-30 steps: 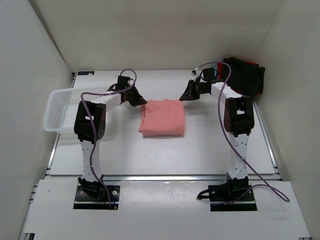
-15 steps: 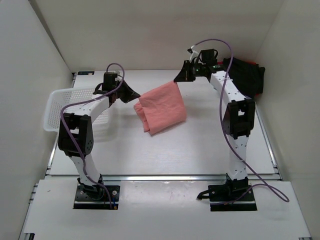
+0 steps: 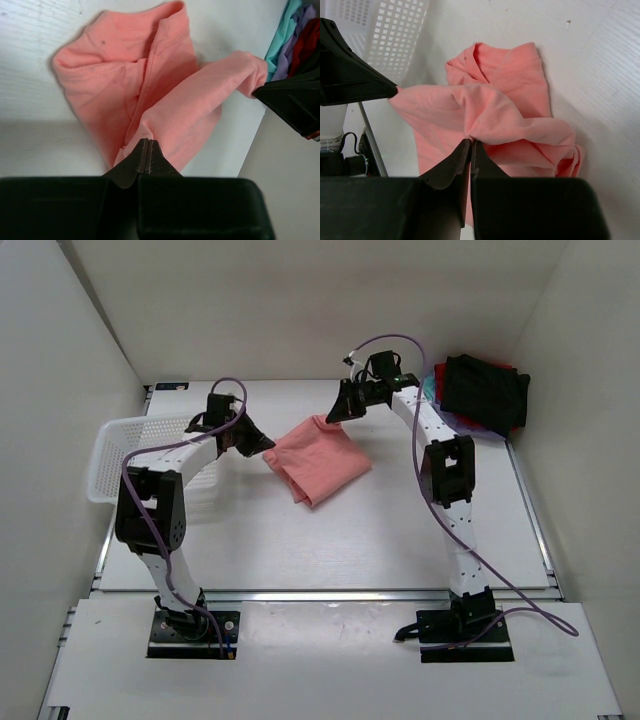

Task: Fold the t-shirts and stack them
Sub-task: Fold the long partially folded tshirt into a neat square, then smooth out wrinkles on the folded tshirt

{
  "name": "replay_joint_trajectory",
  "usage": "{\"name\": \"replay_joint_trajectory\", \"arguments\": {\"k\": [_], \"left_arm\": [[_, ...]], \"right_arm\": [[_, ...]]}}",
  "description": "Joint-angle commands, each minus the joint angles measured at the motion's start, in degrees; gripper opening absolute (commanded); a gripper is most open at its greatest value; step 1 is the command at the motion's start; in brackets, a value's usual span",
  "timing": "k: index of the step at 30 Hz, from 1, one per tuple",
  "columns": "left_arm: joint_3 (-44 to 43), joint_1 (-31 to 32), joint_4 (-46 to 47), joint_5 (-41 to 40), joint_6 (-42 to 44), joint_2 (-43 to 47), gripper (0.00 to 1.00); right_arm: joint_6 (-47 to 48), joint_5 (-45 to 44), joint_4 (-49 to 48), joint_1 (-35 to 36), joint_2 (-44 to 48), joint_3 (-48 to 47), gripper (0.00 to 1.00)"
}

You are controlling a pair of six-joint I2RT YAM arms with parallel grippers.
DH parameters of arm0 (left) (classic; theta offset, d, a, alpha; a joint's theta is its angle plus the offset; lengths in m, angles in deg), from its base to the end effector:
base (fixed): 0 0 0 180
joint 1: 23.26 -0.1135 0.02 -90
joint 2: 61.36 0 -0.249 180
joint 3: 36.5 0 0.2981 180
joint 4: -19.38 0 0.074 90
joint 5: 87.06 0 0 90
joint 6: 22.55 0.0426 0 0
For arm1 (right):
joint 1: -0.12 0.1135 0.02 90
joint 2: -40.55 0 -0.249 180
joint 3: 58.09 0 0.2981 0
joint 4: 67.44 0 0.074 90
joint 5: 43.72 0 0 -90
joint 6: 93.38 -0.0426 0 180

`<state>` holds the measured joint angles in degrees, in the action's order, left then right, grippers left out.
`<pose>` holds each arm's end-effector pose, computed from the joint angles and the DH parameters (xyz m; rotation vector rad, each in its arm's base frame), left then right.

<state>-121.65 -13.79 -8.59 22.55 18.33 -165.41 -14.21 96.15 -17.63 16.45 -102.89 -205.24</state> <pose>0.4321 -0.0866 0.1752 -0.6900 2.4196 -0.8638 0.5550 0.1965 0.2080 -0.5419 2.2813 1.2596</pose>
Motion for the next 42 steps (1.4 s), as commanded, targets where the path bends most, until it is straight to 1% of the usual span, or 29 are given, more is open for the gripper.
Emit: {"name": "replay_joint_trajectory", "arguments": {"k": [1, 8, 9, 10, 11, 12, 13, 14, 16, 18, 20, 24, 25, 26, 28, 29, 30, 32, 36, 38, 42], "left_arm": [[1.9, -0.4, -1.6, -1.4, 0.8, 5.8, 0.00], [6.1, -2.9, -1.9, -2.8, 1.5, 8.6, 0.00], [6.6, -3.7, -1.7, -3.1, 1.7, 8.9, 0.03], [7.2, -3.5, -1.7, -2.7, 1.7, 9.0, 0.03], [7.7, -4.8, -1.4, -2.7, 1.9, 9.4, 0.07], [8.0, -4.8, -1.8, -2.8, 1.5, 9.7, 0.23], [7.9, -5.2, -2.1, -3.0, 1.5, 10.4, 0.37], [8.1, -5.1, -2.4, -3.1, 1.6, 10.7, 0.98], [8.5, -4.7, -2.0, -2.9, 1.7, 11.3, 0.99], [9.5, -4.4, -1.1, -2.5, 0.4, 12.0, 0.99], [9.1, -3.5, -0.1, -1.6, -0.1, 11.8, 0.99], [8.6, -0.3, 1.2, -1.9, -0.9, 9.7, 0.99], [8.4, 0.2, 1.8, -2.4, -0.9, 8.9, 0.98], [8.1, 0.8, 1.9, -2.2, -1.2, 8.3, 0.99], [7.4, 2.4, 1.9, -3.1, -1.1, 5.7, 0.99], [6.7, 3.1, 1.5, -3.4, -1.1, 5.4, 0.99], [6.2, 3.3, 1.7, -3.4, -1.1, 4.3, 0.99], [5.6, 3.9, 1.2, -3.9, -1.0, 1.9, 0.99], [6.0, 4.5, 1.5, -4.7, -0.9, 0.1, 0.99], [7.1, 3.9, 1.9, -5.1, -1.0, -1.0, 0.98], [8.0, 3.4, 2.5, -4.9, 0.0, -2.2, 0.98]], "right_arm": [[2.6, 2.0, 0.9, 0.9, 0.8, -1.4, 0.00], [1.4, 1.9, -0.3, 3.7, -1.0, -2.5, 0.01], [1.0, 0.3, -0.5, 3.5, -1.2, -3.2, 0.12], [1.2, -1.2, 0.0, 3.9, -1.2, -3.9, 0.26], [1.2, -3.3, 0.6, 4.1, -1.2, -4.1, 0.40], [1.8, -4.3, 0.8, 4.0, -1.1, -5.2, 0.47], [2.0, -6.9, 1.7, 3.6, -1.1, -5.9, 0.56], [2.0, -8.2, 2.3, 3.3, -0.8, -6.5, 0.61], [2.8, -9.2, 3.5, 1.9, -0.3, -5.6, 0.66], [3.3, -9.5, 4.2, 0.1, 0.3, -4.4, 0.66], [5.6, -11.2, 6.4, -1.0, 0.8, -2.1, 0.67], [7.4, -12.5, 7.8, -3.0, 1.1, 2.0, 0.66], [7.9, -12.8, 8.2, -2.8, 1.0, 2.9, 0.66], [7.8, -13.1, 7.9, -2.9, 1.1, 3.7, 0.66], [7.8, -12.2, 7.6, -2.4, 0.8, 3.9, 0.67], [7.4, -11.9, 7.2, -1.9, 0.0, 4.1, 0.72], [7.2, -10.6, 6.6, -1.4, 0.0, 4.1, 0.74], [6.1, -9.2, 6.1, -0.1, -0.6, 4.2, 0.74], [4.8, -5.5, 4.4, 2.5, -2.5, 4.8, 0.76], [4.0, -4.7, 4.9, 3.7, -3.7, 4.6, 0.75], [5.5, -4.0, 7.3, 5.6, -5.7, 5.4, 0.76]]}}
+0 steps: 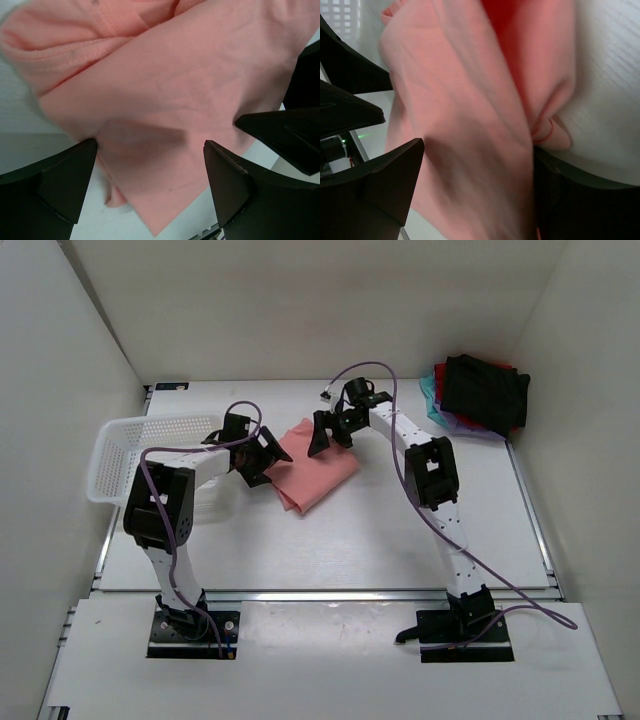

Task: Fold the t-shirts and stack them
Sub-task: Smooth out wrinkles on the folded tshirt

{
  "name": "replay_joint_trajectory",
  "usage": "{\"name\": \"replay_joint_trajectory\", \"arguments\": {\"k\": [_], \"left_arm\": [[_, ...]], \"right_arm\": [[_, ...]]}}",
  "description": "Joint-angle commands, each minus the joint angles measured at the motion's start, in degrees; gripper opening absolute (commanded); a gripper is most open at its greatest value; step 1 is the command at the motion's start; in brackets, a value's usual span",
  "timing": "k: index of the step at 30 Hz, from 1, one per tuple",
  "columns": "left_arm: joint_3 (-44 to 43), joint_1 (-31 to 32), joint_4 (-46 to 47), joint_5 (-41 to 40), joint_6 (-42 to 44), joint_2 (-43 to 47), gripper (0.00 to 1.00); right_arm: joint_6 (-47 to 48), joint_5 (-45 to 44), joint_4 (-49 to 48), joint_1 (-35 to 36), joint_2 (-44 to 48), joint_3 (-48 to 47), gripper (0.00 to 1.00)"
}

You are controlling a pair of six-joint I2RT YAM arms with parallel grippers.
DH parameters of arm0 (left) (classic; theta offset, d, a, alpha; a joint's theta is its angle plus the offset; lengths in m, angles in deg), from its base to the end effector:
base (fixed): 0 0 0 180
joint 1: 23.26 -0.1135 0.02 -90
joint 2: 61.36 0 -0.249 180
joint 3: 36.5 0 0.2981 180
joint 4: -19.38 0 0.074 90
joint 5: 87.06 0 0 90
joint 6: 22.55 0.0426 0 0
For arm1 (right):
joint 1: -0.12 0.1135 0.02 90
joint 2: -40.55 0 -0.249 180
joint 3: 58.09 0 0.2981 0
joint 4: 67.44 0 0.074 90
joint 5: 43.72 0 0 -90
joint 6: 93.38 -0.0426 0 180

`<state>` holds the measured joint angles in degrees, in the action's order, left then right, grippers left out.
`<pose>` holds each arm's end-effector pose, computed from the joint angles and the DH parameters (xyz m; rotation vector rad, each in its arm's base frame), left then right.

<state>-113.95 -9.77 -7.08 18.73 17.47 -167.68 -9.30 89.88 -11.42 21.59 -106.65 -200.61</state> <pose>0.4022 -0.1084 0.1140 -0.7259 2.5709 -0.7529 0.5269 0.2388 0.1326 -0.6189 2.5303 1.1671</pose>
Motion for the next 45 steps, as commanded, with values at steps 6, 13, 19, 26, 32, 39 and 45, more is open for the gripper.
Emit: {"name": "replay_joint_trajectory", "arguments": {"k": [6, 13, 19, 26, 32, 39, 45], "left_arm": [[1.9, -1.5, 2.0, -0.8, 1.4, 0.0, 0.99], [2.0, -2.4, 2.0, 0.4, 2.3, 1.6, 0.98], [2.7, -3.6, 2.2, 1.5, 1.3, 7.8, 0.99], [6.2, -2.6, 2.7, 3.8, -1.3, 12.8, 0.99], [8.7, -1.6, 2.6, 5.0, -2.5, 16.8, 0.99], [8.2, 0.5, 3.2, 5.7, -3.4, 18.9, 0.98], [7.5, 4.2, 4.0, 8.2, -4.1, 19.2, 0.99]], "right_arm": [[3.1, 0.4, 4.8, 1.1, -2.9, 2.8, 0.65], [5.0, -5.7, 8.0, 2.8, -2.4, 2.1, 0.00], [5.0, -20.2, 12.1, 3.0, 2.6, -0.2, 0.00], [-4.4, -37.2, 11.9, -2.1, 17.0, 18.3, 0.00], [-18.0, -28.6, -5.3, -5.0, 34.5, 49.4, 0.00], [-18.9, -26.5, -24.6, 1.3, 45.3, 60.7, 0.46], [-15.0, -31.1, -24.1, 0.9, 51.9, 59.0, 0.82]]}}
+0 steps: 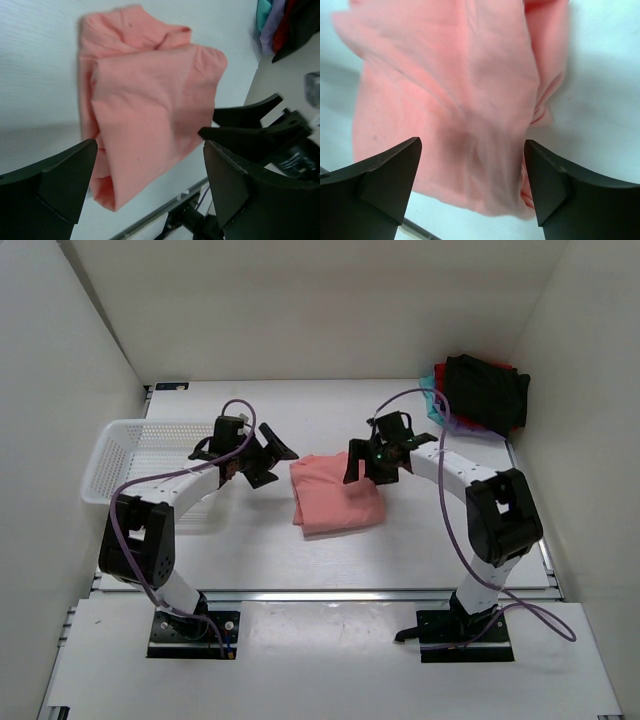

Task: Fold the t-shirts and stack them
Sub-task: Smooth out wrinkles on the folded tshirt

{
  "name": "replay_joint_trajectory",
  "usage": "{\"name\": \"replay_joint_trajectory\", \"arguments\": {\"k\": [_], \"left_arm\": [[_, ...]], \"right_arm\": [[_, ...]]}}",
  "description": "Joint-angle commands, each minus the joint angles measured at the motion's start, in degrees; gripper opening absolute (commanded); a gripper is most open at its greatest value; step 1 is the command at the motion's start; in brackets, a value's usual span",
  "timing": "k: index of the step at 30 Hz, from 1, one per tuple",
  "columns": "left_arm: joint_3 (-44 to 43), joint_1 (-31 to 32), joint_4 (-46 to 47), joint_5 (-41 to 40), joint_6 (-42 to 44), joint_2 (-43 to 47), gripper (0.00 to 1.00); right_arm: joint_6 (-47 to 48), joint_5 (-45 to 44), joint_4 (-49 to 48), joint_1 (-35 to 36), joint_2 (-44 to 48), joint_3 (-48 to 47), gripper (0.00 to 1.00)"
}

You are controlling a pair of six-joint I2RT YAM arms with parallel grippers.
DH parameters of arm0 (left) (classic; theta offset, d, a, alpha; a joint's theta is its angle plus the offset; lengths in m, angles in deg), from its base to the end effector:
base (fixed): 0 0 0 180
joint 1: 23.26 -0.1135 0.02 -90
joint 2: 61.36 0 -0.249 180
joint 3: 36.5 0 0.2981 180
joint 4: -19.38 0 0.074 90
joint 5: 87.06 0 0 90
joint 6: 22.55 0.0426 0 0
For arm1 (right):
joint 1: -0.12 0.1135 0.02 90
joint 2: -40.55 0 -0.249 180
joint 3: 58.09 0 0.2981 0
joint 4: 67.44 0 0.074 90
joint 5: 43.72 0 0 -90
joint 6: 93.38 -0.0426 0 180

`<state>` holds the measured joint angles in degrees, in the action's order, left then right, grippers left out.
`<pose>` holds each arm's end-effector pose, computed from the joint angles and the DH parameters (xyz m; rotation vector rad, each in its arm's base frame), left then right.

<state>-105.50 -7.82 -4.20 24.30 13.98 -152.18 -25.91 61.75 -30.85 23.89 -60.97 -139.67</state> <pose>0.3623 -0.1162 0.1707 -0.6386 2.4531 -0.9794 0.3738 0.1770 0.1598 -0.1362 2.6348 0.6408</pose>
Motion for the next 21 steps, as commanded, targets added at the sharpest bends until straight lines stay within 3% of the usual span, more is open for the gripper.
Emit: {"name": "replay_joint_trajectory", "arguments": {"k": [1, 4, 5, 7, 8, 13, 21], "left_arm": [[-1.8, 3.5, 1.8, 3.8, -1.8, 3.5, 0.98], [-3.0, 8.2, 4.1, 6.2, -5.7, 2.8, 0.99], [-2.6, 10.1, 5.6, 7.2, -6.7, 2.7, 0.99], [-0.5, 12.7, 9.9, 8.6, -12.7, 1.6, 0.99], [2.0, 13.7, 14.2, 9.6, -14.8, 1.9, 0.99], [11.8, 14.9, 27.2, 10.8, -25.2, -0.6, 0.99], [15.5, 15.3, 23.2, 8.0, -22.6, -7.9, 0.99]], "right_arm": [[1.9, -2.6, -4.6, -2.1, 7.0, -1.0, 0.82], [0.6, 2.4, -6.6, -4.1, 9.6, 2.3, 0.79], [0.1, 4.1, -6.6, -4.3, 10.8, 3.2, 0.70], [0.1, 8.3, -8.2, -6.0, 12.2, 4.7, 0.18], [-0.9, 10.5, -8.8, -6.1, 12.5, 5.5, 0.03], [-5.1, 25.0, -16.3, -7.3, 12.3, 13.1, 0.00], [-16.7, 32.8, -28.1, -6.2, 5.1, 28.0, 0.01]]}}
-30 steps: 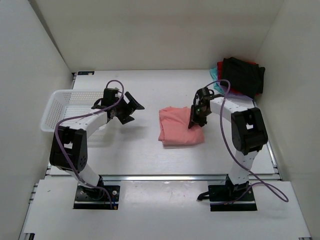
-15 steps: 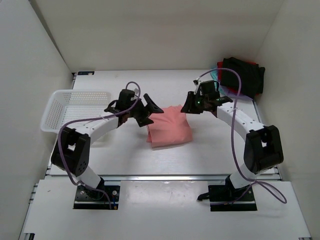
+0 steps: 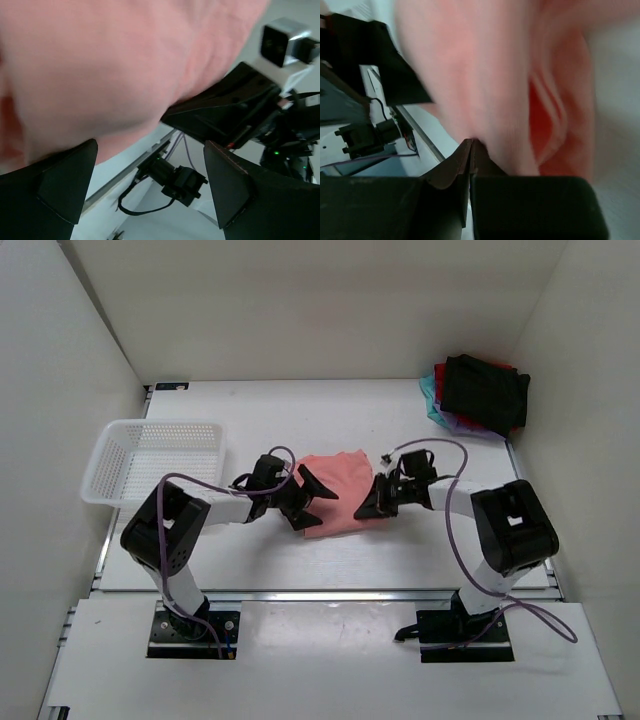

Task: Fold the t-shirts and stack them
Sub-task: Smooth out wrinkles on the folded tshirt

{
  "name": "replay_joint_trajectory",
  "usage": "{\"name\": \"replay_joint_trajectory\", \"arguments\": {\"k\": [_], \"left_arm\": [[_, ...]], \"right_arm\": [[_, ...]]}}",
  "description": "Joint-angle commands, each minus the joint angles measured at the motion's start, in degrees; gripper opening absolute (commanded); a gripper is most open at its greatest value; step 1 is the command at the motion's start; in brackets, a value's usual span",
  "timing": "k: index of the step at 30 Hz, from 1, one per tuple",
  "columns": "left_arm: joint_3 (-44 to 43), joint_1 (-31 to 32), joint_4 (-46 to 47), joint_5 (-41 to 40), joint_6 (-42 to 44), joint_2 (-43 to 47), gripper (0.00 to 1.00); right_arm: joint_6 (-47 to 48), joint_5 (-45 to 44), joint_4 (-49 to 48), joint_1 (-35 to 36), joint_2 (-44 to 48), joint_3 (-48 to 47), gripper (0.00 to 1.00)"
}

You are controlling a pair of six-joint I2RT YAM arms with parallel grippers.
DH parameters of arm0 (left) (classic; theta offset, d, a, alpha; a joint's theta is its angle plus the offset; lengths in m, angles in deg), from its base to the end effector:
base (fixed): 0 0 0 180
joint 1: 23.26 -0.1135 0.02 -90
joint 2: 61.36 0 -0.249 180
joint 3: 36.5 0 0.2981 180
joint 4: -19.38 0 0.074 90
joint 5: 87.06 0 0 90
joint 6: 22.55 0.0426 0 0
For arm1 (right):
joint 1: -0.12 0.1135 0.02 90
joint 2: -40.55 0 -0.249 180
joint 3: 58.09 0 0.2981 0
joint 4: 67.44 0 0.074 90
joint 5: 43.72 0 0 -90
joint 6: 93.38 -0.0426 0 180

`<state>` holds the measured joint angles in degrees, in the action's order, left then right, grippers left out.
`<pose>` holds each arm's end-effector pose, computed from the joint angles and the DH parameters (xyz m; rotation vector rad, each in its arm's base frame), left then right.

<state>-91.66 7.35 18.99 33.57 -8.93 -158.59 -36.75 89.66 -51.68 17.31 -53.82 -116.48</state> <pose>0.2938 -0.1991 0.0861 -0.7526 2.6234 -1.4007 0.3211 0.1300 0.1042 0.0106 2.5804 1.2980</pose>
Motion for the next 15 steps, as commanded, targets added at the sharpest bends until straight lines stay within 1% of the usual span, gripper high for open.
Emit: {"name": "replay_joint_trajectory", "arguments": {"k": [1, 4, 7, 8, 9, 10, 11, 12, 13, 14, 15], "left_arm": [[2.2, 0.2, -0.7, -1.7, 0.7, -1.6, 0.99], [2.5, -0.7, -4.1, -2.2, 4.1, -3.9, 0.99], [3.0, -2.3, -2.8, -0.8, 4.3, -2.3, 0.98], [2.8, -2.6, -2.6, -0.6, 4.1, -1.4, 0.99], [2.2, -3.4, -3.7, -0.1, 4.7, -0.3, 0.98], [0.1, -3.4, -5.4, 0.2, 5.2, 0.3, 0.99], [-2.6, -3.7, -6.6, 1.0, 6.7, 1.3, 0.99], [-4.2, -4.4, -9.3, 1.1, 8.2, 2.5, 0.99], [-6.4, -3.6, -11.1, 1.9, 8.5, 4.0, 0.99], [-7.8, -3.8, -11.2, 1.8, 8.7, 4.4, 0.99], [-8.3, -3.6, -11.2, 1.8, 8.3, 5.8, 0.98]], "right_arm": [[-6.9, 4.1, -8.9, 0.0, -2.7, 6.0, 0.00], [-7.5, 2.3, -8.7, -0.9, -5.0, 7.7, 0.00], [-4.4, 2.2, -5.5, -2.2, -6.0, 5.3, 0.00], [-3.6, 2.4, -4.5, -2.3, -4.8, 4.2, 0.00], [-2.3, 2.7, -4.3, -2.4, -4.2, 3.5, 0.00], [-1.3, 3.4, -2.5, -2.4, -2.5, 1.7, 0.00], [-0.2, 2.6, -0.6, -2.4, 0.6, 0.1, 0.02], [1.4, 3.2, 0.2, -2.2, 3.0, -0.6, 0.08], [2.2, 2.8, 1.6, -2.7, 4.4, -1.3, 0.13], [2.2, 3.0, 2.0, -3.1, 7.1, -1.1, 0.29], [2.0, 2.8, 1.1, -4.2, 9.4, -0.6, 0.38]]}}
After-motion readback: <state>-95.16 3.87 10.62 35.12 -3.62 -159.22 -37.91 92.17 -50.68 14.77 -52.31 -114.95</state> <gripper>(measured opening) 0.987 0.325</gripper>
